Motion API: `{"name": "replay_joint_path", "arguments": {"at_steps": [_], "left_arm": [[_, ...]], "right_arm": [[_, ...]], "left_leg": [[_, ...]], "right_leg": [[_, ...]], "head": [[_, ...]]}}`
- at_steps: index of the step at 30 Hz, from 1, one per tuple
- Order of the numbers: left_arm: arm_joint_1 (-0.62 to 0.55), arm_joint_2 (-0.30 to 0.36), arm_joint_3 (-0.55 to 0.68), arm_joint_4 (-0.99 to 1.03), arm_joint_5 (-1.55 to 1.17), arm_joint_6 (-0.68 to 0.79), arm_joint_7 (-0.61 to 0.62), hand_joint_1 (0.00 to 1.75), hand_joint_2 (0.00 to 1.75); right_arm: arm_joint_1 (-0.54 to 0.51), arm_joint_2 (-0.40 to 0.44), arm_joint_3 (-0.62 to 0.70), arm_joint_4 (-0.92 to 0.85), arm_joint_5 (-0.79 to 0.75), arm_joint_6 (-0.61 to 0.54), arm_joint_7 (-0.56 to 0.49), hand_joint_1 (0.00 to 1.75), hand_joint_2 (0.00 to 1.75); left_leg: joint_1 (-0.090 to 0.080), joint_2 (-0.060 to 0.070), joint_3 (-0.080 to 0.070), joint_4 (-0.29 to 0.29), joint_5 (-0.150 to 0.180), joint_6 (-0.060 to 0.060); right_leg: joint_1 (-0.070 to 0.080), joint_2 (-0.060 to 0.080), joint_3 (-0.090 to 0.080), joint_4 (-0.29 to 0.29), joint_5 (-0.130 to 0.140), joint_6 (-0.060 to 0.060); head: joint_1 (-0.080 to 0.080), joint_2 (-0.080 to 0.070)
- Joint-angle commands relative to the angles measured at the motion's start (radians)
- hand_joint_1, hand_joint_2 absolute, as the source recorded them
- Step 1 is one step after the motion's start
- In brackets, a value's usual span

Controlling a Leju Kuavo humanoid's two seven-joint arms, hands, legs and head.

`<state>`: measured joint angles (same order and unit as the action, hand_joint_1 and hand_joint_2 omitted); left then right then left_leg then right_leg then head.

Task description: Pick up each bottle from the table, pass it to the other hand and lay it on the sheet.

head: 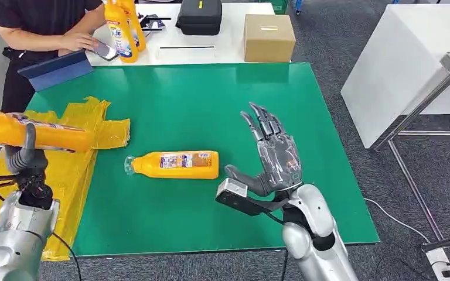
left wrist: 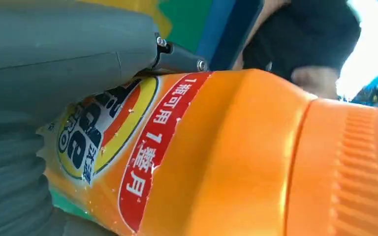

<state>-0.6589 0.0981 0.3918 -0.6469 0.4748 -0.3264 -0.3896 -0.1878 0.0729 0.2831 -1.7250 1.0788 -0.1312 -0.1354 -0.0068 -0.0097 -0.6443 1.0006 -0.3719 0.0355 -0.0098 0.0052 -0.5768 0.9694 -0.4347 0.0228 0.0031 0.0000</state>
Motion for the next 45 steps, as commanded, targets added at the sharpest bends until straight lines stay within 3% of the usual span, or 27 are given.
{"name": "replay_joint_path", "arguments": {"at_steps": [1,9,17,30,38,45], "left_arm": [[-0.014,-0.01,0.024,-0.066,-0.43,0.399,-0.136,1.75,1.75],[0.147,-0.182,0.053,-0.537,-0.929,0.631,-0.1,1.75,1.75],[0.193,-0.233,-0.003,-0.669,-1.128,0.648,-0.084,1.75,1.75],[0.154,-0.18,-0.045,-0.562,-1.21,0.643,-0.073,1.75,1.75],[-0.033,-0.027,-0.163,0.058,-1.352,0.814,-0.116,1.75,1.75],[-0.084,0.001,-0.187,0.219,-1.387,0.861,-0.09,1.75,1.75]], "right_arm": [[0.029,0.011,-0.031,-0.02,0.031,0.017,0.003,0.0,0.0],[0.017,0.009,-0.016,0.003,0.021,0.029,0.0,0.0,0.0],[0.013,0.008,-0.016,0.001,0.017,0.044,-0.001,0.0,0.0],[0.01,0.002,-0.02,0.009,0.011,0.048,-0.004,0.0,0.0],[0.055,-0.061,-0.016,0.016,-0.042,0.003,-0.029,0.0,0.0],[0.083,-0.083,-0.008,-0.009,-0.057,-0.014,-0.027,0.0,0.0]], "left_leg": [[0.001,-0.001,0.004,0.001,-0.002,-0.003],[0.0,-0.001,0.003,0.001,-0.002,-0.002],[-0.001,0.0,0.004,0.001,-0.003,-0.003],[0.001,0.0,0.008,0.002,-0.005,-0.004],[0.0,-0.005,0.008,-0.002,0.0,-0.004],[0.0,-0.001,0.007,0.0,-0.003,-0.003]], "right_leg": [[0.001,-0.002,0.005,0.0,-0.002,-0.001],[0.0,-0.002,0.005,-0.001,-0.002,-0.001],[0.001,-0.002,0.006,0.0,-0.003,-0.001],[0.0,-0.002,0.008,0.0,-0.004,-0.002],[-0.001,-0.006,0.009,-0.002,-0.002,-0.002],[-0.001,-0.003,0.008,-0.001,-0.003,-0.001]], "head": [[0.0,0.0],[0.001,0.0],[0.0,0.0],[0.0,0.0],[0.0,0.0],[0.0,0.0]]}}
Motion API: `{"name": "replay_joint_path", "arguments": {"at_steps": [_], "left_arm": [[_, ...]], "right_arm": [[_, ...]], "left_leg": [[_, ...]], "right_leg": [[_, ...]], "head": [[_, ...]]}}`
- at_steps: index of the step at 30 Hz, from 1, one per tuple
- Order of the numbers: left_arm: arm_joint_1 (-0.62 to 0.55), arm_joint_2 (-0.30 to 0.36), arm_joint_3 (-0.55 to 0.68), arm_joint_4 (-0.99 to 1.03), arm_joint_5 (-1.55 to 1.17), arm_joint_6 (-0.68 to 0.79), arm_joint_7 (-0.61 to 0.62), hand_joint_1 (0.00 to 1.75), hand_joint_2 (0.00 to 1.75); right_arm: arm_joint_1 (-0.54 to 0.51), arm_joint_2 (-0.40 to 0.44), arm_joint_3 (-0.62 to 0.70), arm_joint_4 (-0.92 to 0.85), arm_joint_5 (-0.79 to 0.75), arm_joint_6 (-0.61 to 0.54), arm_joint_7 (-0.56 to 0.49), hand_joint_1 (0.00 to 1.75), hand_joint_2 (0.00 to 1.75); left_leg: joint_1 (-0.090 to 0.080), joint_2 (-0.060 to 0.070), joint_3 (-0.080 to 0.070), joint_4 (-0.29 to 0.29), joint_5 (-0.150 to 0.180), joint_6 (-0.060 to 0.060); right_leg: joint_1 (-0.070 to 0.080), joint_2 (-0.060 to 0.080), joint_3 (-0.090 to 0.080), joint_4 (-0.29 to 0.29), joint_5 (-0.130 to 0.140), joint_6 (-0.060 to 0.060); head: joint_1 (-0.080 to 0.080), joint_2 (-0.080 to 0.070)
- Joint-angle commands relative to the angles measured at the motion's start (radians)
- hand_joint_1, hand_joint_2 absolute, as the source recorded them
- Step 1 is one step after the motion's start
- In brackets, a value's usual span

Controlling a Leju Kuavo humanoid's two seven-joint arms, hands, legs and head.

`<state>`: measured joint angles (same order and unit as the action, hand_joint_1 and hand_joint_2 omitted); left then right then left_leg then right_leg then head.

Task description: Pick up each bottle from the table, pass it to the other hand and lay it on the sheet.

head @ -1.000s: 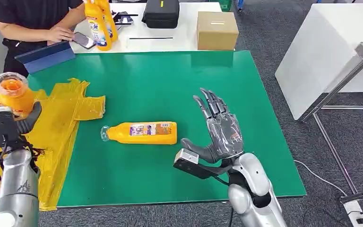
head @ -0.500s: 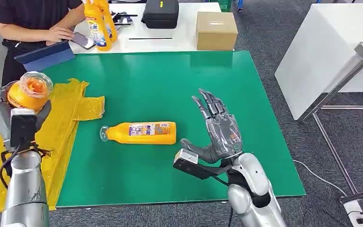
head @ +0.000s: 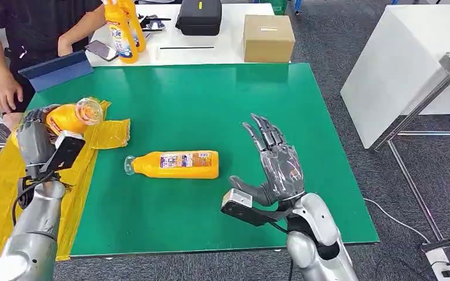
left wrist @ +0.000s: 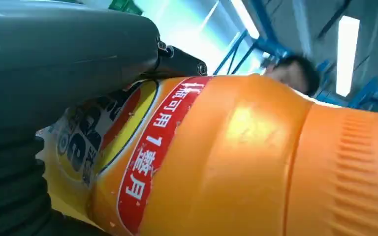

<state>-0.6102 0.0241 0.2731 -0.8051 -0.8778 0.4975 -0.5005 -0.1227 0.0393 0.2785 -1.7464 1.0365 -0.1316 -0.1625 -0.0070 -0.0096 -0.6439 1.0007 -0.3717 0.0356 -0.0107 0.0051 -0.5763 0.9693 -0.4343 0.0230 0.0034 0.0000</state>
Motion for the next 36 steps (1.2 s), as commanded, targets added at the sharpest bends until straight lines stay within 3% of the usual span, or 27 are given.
{"name": "replay_joint_path", "arguments": {"at_steps": [1,12,29,30,31,36], "left_arm": [[-0.138,0.075,-0.069,0.388,-0.037,0.038,0.025,1.75,1.75],[-0.176,0.108,-0.079,0.465,-0.072,0.054,0.086,1.75,1.75],[-0.184,0.102,-0.093,0.474,-0.096,0.052,0.098,1.75,1.75],[-0.187,0.1,-0.094,0.474,-0.096,0.049,0.097,1.01,1.75],[-0.189,0.097,-0.097,0.474,-0.099,0.046,0.097,0.0,0.0],[-0.178,0.081,-0.094,0.464,-0.095,0.054,0.069,0.0,0.0]], "right_arm": [[0.019,-0.05,-0.003,0.011,-0.016,-0.013,0.003,0.0,0.0],[0.038,-0.063,0.004,0.011,-0.018,-0.024,0.004,0.0,0.0],[0.046,-0.045,0.004,-0.011,-0.013,-0.024,0.017,0.0,0.0],[0.044,-0.042,0.004,-0.014,-0.011,-0.021,0.021,0.0,0.0],[0.041,-0.04,0.002,-0.018,-0.009,-0.017,0.027,0.0,0.0],[0.06,-0.048,-0.002,-0.033,-0.002,-0.007,0.029,0.0,0.0]], "left_leg": [[0.0,-0.001,0.004,0.0,-0.002,-0.002],[0.0,0.001,0.004,0.001,-0.003,-0.004],[0.001,0.0,0.003,0.001,-0.002,-0.003],[0.001,-0.001,0.003,0.001,-0.002,-0.003],[0.001,-0.001,0.002,0.001,-0.002,-0.003],[0.0,-0.001,0.002,0.001,-0.002,-0.002]], "right_leg": [[0.0,-0.002,0.004,0.0,-0.002,-0.001],[0.001,0.0,0.005,0.0,-0.002,-0.002],[0.001,-0.001,0.003,0.0,-0.002,-0.001],[0.001,-0.002,0.004,0.001,-0.002,-0.001],[0.001,-0.002,0.002,0.001,-0.002,-0.001],[0.0,-0.002,0.002,0.0,-0.002,-0.001]], "head": [[0.0,0.0],[0.0,0.0],[0.0,0.0],[0.0,0.0],[0.0,0.0],[0.0,0.0]]}}
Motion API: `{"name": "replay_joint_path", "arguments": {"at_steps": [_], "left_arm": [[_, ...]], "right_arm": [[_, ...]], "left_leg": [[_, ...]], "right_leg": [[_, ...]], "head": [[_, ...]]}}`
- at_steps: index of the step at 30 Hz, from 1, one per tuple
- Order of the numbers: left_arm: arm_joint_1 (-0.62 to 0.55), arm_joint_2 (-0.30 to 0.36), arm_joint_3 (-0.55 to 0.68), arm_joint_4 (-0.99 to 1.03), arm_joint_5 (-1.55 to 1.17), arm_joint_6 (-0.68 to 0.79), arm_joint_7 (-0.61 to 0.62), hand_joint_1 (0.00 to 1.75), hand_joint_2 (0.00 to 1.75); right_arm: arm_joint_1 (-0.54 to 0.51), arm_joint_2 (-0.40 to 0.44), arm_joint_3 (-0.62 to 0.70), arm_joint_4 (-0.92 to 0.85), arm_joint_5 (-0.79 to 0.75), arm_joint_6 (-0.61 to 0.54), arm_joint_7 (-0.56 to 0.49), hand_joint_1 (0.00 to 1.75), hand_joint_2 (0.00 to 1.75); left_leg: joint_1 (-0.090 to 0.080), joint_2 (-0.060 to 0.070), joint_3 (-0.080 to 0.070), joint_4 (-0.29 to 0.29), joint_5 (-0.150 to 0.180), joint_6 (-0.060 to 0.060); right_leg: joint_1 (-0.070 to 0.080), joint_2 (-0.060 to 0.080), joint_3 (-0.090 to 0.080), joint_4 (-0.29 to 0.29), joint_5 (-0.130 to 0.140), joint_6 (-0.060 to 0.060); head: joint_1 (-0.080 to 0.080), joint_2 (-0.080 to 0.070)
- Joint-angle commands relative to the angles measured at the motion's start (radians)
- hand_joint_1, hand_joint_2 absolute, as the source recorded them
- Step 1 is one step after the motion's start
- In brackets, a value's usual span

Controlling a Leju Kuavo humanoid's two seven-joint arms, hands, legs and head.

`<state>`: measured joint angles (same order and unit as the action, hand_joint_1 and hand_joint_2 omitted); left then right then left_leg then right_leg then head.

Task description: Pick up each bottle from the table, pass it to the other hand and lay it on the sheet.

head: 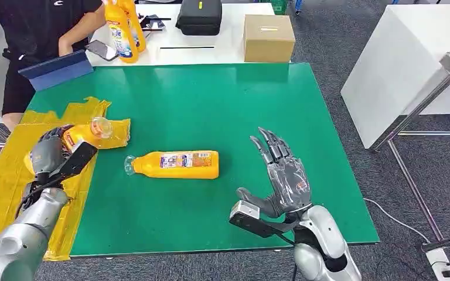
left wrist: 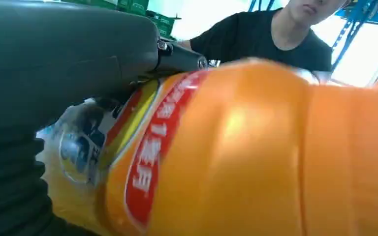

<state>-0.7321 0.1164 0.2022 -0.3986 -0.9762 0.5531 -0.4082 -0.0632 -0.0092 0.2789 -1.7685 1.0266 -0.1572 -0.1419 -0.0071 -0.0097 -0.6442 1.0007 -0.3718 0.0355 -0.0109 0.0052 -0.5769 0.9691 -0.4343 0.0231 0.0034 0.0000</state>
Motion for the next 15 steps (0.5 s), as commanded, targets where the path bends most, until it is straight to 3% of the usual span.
{"name": "replay_joint_path", "arguments": {"at_steps": [1,15], "left_arm": [[-0.045,-0.014,-0.02,0.046,0.007,0.0,-0.038,0.0,0.0],[-0.034,-0.018,-0.016,0.014,0.016,-0.019,-0.07,0.0,0.0]], "right_arm": [[0.005,-0.007,0.0,-0.006,0.005,0.014,0.0,0.0,0.0],[-0.003,-0.001,0.012,0.0,0.003,0.017,-0.004,0.0,0.0]], "left_leg": [[0.0,-0.001,0.004,0.001,-0.002,-0.003],[0.0,0.0,0.003,0.0,-0.001,-0.002]], "right_leg": [[0.0,-0.002,0.005,0.0,-0.003,-0.001],[0.0,-0.001,0.003,0.0,-0.001,-0.001]], "head": [[0.0,0.0],[0.0,0.0]]}}
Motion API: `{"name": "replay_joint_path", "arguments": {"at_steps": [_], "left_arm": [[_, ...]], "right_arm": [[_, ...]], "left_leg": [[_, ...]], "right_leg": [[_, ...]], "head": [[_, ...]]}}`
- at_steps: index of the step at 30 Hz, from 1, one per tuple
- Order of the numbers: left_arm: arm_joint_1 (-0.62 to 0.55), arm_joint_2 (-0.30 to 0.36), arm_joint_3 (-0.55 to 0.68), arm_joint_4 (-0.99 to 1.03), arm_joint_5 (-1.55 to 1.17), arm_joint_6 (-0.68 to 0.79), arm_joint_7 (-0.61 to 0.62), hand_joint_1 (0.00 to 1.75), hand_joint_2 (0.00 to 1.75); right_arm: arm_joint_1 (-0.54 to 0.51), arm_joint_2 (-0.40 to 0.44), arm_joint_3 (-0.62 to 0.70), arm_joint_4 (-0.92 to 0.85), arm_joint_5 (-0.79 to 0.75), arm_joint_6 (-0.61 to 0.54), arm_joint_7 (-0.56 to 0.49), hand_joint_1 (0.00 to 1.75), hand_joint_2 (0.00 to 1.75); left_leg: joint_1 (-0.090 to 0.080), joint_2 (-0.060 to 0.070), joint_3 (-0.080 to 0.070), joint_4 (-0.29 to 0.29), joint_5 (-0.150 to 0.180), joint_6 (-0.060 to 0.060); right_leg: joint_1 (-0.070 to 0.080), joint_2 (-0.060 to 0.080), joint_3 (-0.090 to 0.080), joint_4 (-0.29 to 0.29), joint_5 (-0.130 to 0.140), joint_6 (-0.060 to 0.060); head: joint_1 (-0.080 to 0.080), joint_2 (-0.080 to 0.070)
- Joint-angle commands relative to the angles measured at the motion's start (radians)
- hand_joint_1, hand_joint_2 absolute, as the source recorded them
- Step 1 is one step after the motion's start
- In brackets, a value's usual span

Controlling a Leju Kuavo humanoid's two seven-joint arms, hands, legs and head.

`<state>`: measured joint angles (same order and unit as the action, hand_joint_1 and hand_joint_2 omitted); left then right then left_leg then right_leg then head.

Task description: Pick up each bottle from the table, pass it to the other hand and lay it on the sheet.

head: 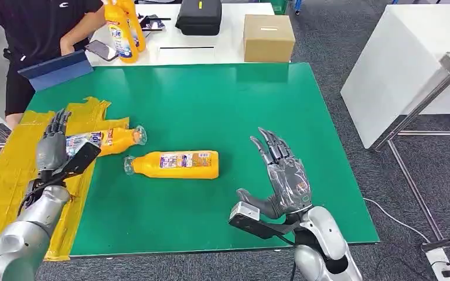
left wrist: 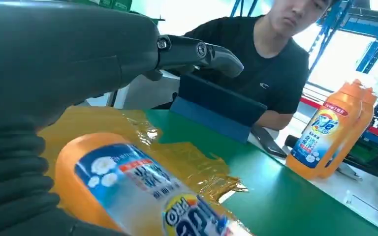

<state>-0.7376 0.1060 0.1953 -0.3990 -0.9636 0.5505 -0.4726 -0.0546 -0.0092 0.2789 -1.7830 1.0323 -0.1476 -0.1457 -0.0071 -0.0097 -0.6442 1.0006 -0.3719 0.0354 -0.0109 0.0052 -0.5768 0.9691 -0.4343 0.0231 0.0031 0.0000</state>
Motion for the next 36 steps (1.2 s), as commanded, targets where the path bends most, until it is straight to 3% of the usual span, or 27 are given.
{"name": "replay_joint_path", "arguments": {"at_steps": [1,6,10,13,21,23,24,31,36], "left_arm": [[-0.028,-0.008,-0.009,0.013,0.003,-0.015,-0.006,0.0,0.0],[-0.015,-0.019,0.033,-0.012,0.077,-0.058,-0.066,0.0,0.0],[-0.013,-0.06,0.175,-0.084,0.357,-0.318,-0.196,0.0,0.0],[-0.023,-0.087,0.246,-0.139,0.572,-0.55,-0.184,0.0,0.0],[-0.02,-0.086,0.24,-0.143,0.577,-0.551,-0.178,0.0,0.0],[-0.027,-0.096,0.274,-0.152,0.682,-0.659,-0.181,0.0,0.0],[-0.024,-0.102,0.257,-0.179,0.697,-0.666,-0.183,0.0,0.0],[0.14,-0.133,0.108,-0.463,0.88,-0.688,-0.123,0.0,0.0],[0.133,-0.131,0.031,-0.415,0.928,-0.676,-0.13,0.0,0.0]], "right_arm": [[-0.008,0.0,0.011,0.015,-0.003,0.005,0.0,0.0,0.0],[-0.016,0.005,0.018,0.039,0.002,0.018,-0.005,0.0,0.0],[-0.083,0.013,0.037,0.14,0.019,0.056,0.005,0.0,0.0],[-0.162,0.024,0.052,0.262,0.028,0.077,0.017,0.0,0.0],[-0.164,0.025,0.05,0.269,0.028,0.074,0.017,0.0,0.0],[-0.193,0.026,0.057,0.308,0.032,0.088,0.029,0.0,0.0],[-0.224,0.033,0.056,0.36,0.043,0.084,0.043,0.0,1.75],[-0.516,0.062,0.072,0.909,0.034,-0.019,0.024,0.0,1.75],[-0.62,0.125,0.085,1.078,0.07,-0.027,0.069,0.0,1.75]], "left_leg": [[0.0,0.0,0.002,0.0,-0.001,-0.002],[0.0,0.0,0.003,0.0,-0.002,-0.002],[0.0,0.001,0.003,0.0,-0.001,-0.002],[0.001,0.002,0.003,0.001,-0.001,-0.002],[0.0,0.001,0.004,0.0,-0.001,-0.002],[0.0,0.001,0.005,0.0,-0.002,-0.002],[0.0,0.001,0.006,0.0,-0.002,-0.003],[-0.001,0.007,0.007,-0.001,-0.001,-0.002],[-0.001,0.004,0.004,0.0,0.001,0.0]], "right_leg": [[0.0,-0.001,0.002,0.0,-0.001,-0.001],[0.0,-0.001,0.004,-0.001,-0.002,-0.001],[0.001,0.0,0.004,-0.001,-0.001,-0.001],[0.001,0.001,0.004,-0.001,0.0,-0.001],[0.001,0.0,0.005,-0.001,-0.001,-0.001],[0.001,0.001,0.006,0.0,-0.001,-0.001],[0.001,0.001,0.007,0.0,-0.002,-0.001],[0.001,0.005,0.007,-0.002,0.001,0.0],[0.001,0.003,0.007,0.0,0.001,0.001]], "head": [[0.0,0.0],[0.0,0.0],[0.0,0.0],[0.0,0.0],[0.0,0.0],[0.0,0.0],[0.0,0.0],[0.0,0.0],[0.0,0.0]]}}
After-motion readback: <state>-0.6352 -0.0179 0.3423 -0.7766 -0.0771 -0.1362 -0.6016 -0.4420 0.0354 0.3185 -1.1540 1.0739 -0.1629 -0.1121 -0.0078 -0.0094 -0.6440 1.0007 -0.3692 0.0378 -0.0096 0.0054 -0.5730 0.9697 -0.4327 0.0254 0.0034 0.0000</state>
